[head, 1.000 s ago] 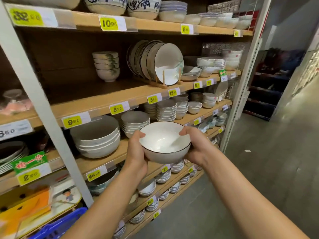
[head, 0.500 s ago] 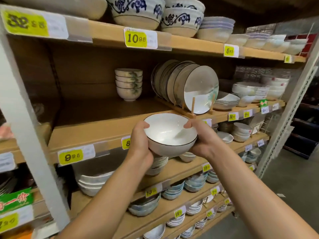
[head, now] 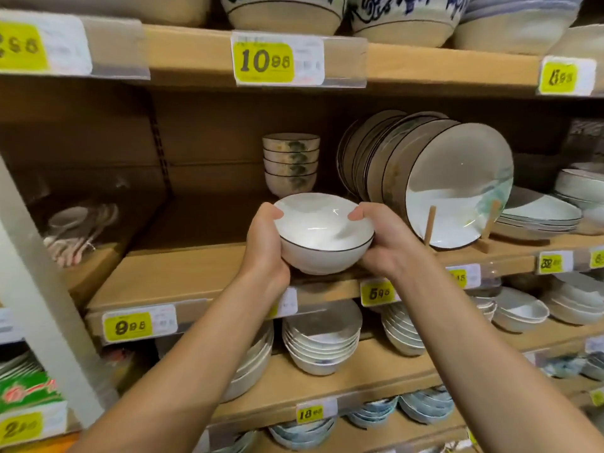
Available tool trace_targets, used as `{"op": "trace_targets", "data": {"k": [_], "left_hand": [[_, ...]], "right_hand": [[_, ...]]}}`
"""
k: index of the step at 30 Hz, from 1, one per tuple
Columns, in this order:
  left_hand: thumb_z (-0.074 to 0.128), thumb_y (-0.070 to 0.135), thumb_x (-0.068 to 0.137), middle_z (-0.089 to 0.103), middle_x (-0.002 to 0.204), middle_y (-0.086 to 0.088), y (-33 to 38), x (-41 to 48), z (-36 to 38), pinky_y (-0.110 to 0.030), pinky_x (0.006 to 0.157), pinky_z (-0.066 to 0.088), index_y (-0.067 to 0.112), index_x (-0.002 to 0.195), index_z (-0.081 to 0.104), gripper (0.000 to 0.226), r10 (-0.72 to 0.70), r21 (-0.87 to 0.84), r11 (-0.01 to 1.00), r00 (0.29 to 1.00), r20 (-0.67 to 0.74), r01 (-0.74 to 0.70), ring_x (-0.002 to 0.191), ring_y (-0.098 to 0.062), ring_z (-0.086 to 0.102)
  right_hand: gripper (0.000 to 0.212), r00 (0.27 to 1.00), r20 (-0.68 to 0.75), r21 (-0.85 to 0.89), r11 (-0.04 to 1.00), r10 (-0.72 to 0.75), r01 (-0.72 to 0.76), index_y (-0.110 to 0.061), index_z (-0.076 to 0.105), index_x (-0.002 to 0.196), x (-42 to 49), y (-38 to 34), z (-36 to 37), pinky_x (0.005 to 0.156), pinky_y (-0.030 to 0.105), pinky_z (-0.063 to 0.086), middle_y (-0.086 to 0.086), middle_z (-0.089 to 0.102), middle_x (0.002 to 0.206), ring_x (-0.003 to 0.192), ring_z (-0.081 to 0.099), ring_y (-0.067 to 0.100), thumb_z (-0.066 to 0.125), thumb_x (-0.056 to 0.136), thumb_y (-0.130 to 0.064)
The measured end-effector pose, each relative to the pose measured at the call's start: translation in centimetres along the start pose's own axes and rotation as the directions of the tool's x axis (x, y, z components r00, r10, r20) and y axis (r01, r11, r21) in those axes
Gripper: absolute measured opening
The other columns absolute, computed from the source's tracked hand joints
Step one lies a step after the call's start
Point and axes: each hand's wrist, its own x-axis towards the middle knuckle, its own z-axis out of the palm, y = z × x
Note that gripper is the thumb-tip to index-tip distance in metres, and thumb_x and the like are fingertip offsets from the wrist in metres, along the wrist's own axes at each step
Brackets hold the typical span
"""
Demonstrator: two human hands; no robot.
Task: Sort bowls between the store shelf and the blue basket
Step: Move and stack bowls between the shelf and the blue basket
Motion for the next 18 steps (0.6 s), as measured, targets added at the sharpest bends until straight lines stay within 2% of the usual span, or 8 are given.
{"op": "trace_targets", "data": {"k": [3,7,10,14,16,18], "left_hand": [[0.043,0.018,0.083,0.076,0.09,-0.009,-0.1,1.2,0.7,-0.043,0.086,0.056,0.013,0.103,0.067,0.032,0.015,-0.013,1.0,0.997,-0.073,-0.016,0.095,-0.03,0.068],[0.042,0.018,0.083,0.074,0.102,-0.015,0.1,2.6,1.7,-0.05,0.095,0.051,0.009,0.112,0.065,0.038,0.047,-0.022,0.998,0.987,-0.156,-0.052,0.101,-0.034,0.067],[0.043,0.019,0.084,0.075,0.097,-0.013,-0.2,3.3,2.0,-0.05,0.091,0.053,0.012,0.11,0.065,0.034,0.082,-0.008,0.996,0.975,-0.205,-0.085,0.097,-0.033,0.069],[0.042,0.024,0.089,0.075,0.098,-0.011,-0.7,3.4,2.9,-0.045,0.089,0.055,0.011,0.11,0.067,0.034,0.155,0.002,0.987,0.961,-0.227,-0.159,0.096,-0.029,0.069],[0.046,0.029,0.089,0.072,0.109,-0.012,-1.4,3.0,3.3,-0.046,0.095,0.053,0.012,0.12,0.061,0.038,0.208,0.022,0.978,0.945,-0.254,-0.209,0.102,-0.027,0.067],[0.055,0.034,0.083,0.066,0.116,-0.009,-2.5,2.3,3.7,-0.045,0.092,0.053,0.017,0.133,0.047,0.053,0.245,0.067,0.969,0.932,-0.267,-0.236,0.104,-0.022,0.064]], "right_hand": [[0.056,0.997,0.064,0.016,0.999,0.031,-0.032,-0.001,0.055,0.129,2.4,-0.8,0.0,0.1,0.053,0.046,0.024,0.064,0.122,0.114,0.06,0.042,0.038,0.076,0.002],[0.048,0.991,0.11,0.017,0.997,0.069,-0.072,-0.001,0.055,0.124,4.9,-1.5,0.2,0.098,0.057,0.047,0.026,0.064,0.12,0.11,0.062,0.043,0.04,0.079,0.003],[0.035,0.99,0.12,0.024,0.996,0.078,-0.082,-0.008,0.058,0.111,6.2,-1.8,0.1,0.096,0.059,0.048,0.023,0.063,0.118,0.107,0.062,0.043,0.044,0.081,0.004],[0.036,0.991,0.1,0.051,0.994,0.089,-0.095,-0.009,0.061,0.109,7.3,-1.9,-0.2,0.092,0.058,0.051,0.021,0.064,0.114,0.103,0.063,0.041,0.046,0.079,0.004],[0.035,0.993,0.077,0.065,0.994,0.085,-0.09,-0.01,0.062,0.108,7.4,-2.0,0.1,0.09,0.056,0.053,0.02,0.065,0.111,0.1,0.064,0.039,0.047,0.08,0.003],[0.037,0.996,0.056,0.062,0.995,0.069,-0.073,-0.011,0.062,0.112,7.5,-1.9,0.5,0.089,0.054,0.054,0.019,0.066,0.11,0.099,0.064,0.038,0.047,0.08,0.002]]}}
